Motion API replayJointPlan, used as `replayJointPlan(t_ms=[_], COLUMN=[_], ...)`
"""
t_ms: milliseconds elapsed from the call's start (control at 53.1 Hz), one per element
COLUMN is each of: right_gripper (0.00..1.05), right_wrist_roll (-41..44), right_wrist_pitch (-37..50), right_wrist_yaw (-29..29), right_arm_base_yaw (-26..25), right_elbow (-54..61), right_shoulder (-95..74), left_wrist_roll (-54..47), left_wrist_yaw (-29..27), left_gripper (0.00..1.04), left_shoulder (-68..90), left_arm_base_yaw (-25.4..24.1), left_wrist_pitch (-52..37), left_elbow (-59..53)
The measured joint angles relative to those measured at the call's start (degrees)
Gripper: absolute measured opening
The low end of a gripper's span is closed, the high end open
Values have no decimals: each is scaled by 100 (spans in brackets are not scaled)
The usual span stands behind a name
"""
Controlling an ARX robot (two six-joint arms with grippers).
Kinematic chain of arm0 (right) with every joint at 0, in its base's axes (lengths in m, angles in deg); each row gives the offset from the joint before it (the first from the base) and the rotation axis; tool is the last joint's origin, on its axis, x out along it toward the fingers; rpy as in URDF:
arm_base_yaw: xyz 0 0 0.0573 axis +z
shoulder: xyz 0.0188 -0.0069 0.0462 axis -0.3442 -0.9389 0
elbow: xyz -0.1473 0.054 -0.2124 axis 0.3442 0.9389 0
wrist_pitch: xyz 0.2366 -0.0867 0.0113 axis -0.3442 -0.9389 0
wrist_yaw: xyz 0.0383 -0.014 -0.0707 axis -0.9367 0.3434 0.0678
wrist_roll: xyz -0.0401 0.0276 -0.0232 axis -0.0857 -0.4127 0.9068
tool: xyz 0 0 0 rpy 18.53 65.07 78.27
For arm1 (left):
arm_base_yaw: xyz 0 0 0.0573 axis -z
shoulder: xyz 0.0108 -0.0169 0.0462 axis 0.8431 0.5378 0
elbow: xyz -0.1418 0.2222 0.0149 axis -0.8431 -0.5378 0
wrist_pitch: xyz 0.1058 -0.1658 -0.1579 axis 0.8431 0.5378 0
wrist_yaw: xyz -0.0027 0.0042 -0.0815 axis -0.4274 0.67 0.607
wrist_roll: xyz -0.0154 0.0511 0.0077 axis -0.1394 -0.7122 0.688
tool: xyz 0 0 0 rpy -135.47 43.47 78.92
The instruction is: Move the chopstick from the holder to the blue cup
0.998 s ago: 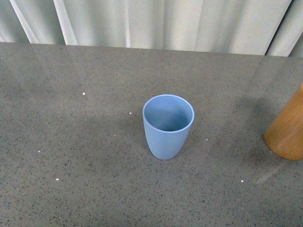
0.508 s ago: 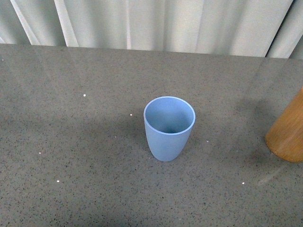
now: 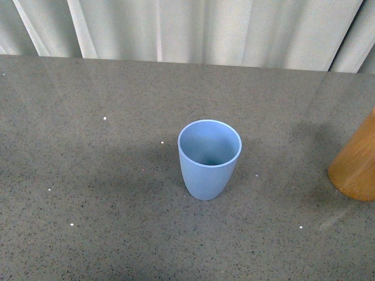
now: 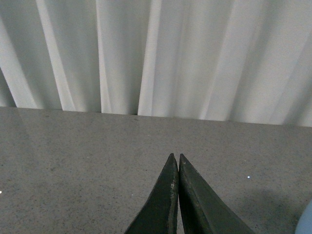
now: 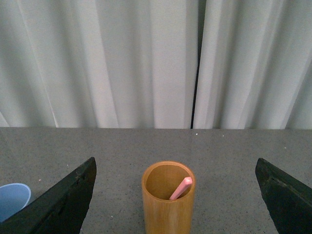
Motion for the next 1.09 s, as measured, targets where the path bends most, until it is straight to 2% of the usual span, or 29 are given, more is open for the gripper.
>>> replayJointPlan(t_ms=[621, 960, 1054, 1092], right_gripper=[95, 95, 95, 95], right_wrist_roll=[0, 0, 0, 0], right_wrist_pitch=[0, 0, 0, 0], right_wrist_yaw=[0, 0, 0, 2], right_arm_base_yaw=[0, 0, 0, 0], right_elbow=[0, 0, 0, 0], right_shoulder=[0, 0, 0, 0], left_wrist_roll=[0, -2, 0, 0], left_wrist_yaw=[4, 7, 7, 4], left_gripper=[4, 4, 4, 4], left_shoulder=[-1440, -1904, -2559, -2712], left_arm_base_yaw=[0, 0, 0, 0], left_wrist_pitch=[1399, 1862, 2728, 2820], left_elbow=[0, 0, 0, 0])
